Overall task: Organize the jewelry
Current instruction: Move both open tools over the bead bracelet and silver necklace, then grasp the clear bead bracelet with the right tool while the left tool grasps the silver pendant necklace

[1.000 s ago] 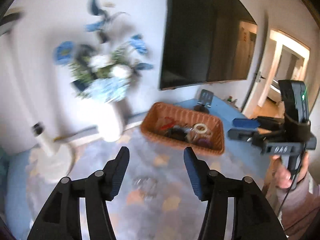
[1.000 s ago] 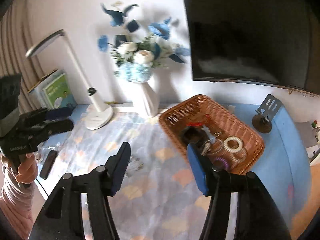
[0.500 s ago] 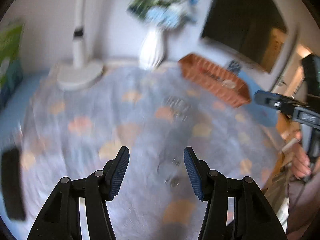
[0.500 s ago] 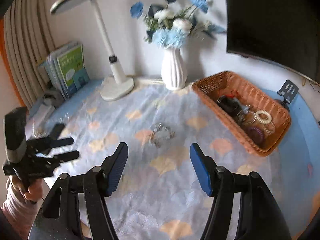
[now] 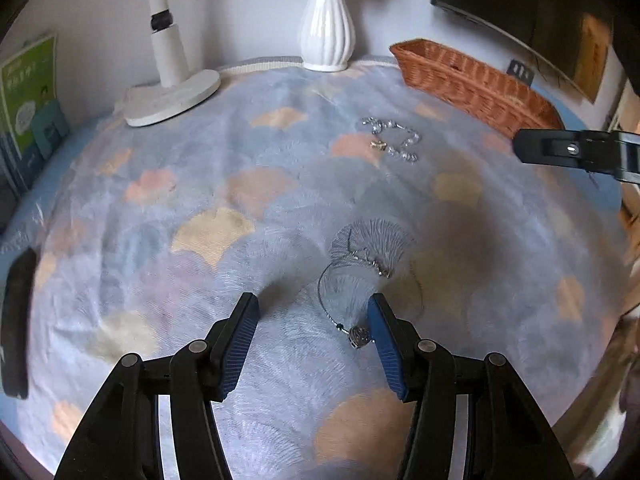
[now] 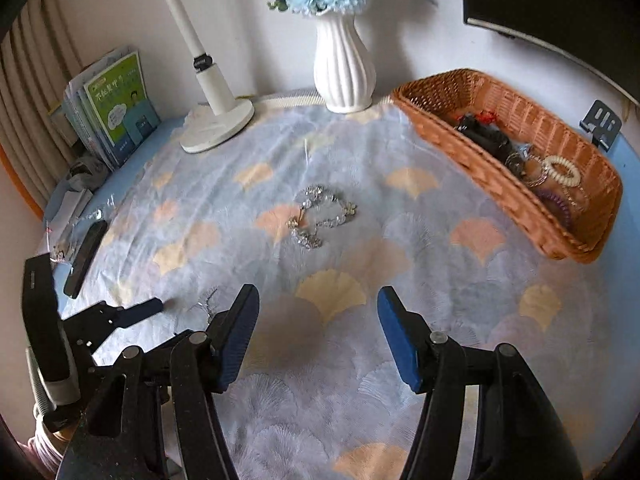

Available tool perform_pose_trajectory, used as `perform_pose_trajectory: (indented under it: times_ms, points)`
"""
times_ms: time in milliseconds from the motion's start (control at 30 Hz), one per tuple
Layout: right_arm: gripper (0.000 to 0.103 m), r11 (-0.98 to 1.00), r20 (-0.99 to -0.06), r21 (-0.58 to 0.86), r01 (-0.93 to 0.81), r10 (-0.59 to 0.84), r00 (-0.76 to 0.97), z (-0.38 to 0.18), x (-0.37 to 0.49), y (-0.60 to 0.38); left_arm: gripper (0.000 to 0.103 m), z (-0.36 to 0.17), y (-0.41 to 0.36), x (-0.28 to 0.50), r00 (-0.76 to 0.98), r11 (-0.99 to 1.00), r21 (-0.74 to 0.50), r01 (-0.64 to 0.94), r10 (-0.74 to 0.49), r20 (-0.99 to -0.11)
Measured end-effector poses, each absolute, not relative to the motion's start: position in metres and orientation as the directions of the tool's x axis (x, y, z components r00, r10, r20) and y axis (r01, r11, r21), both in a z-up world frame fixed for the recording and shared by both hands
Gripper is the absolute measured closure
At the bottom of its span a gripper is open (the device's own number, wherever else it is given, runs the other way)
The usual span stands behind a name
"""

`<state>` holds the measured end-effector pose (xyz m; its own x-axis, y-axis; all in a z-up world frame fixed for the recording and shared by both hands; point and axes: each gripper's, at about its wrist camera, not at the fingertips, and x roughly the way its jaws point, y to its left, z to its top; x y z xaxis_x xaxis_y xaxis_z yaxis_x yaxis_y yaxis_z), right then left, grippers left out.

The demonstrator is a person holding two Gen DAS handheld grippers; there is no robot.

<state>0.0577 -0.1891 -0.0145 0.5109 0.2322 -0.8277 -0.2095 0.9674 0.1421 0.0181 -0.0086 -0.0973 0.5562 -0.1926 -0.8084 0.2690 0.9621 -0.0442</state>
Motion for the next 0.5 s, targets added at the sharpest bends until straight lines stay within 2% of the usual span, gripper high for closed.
perform_pose_trajectory:
  times_ms: [167,367,500]
  points:
    - [0.039,0.964,-0.849,0.141,-0.227,0.235,0.473,-0.031,0.078,-0.182,0.045,-0.095,0.012,0.020,0.562,0.972,-0.010,0.236,-0.145,-0.814]
    - [0.053,0.949,-0.880,0.108,-0.295,0.230,0.416,-0.056,0.106,-0.157,0.045,-0.098,0.042,0.024,0.559,0.981,-0.046,0.189,-0.146,-0.816]
    - [0.055,0.942,-0.889,0.056,-0.332,0.198,0.413,-0.067,0.120,-0.143,0.045,-0.099,0.048,0.019,0.560,0.979,-0.057,0.197,-0.160,-0.813]
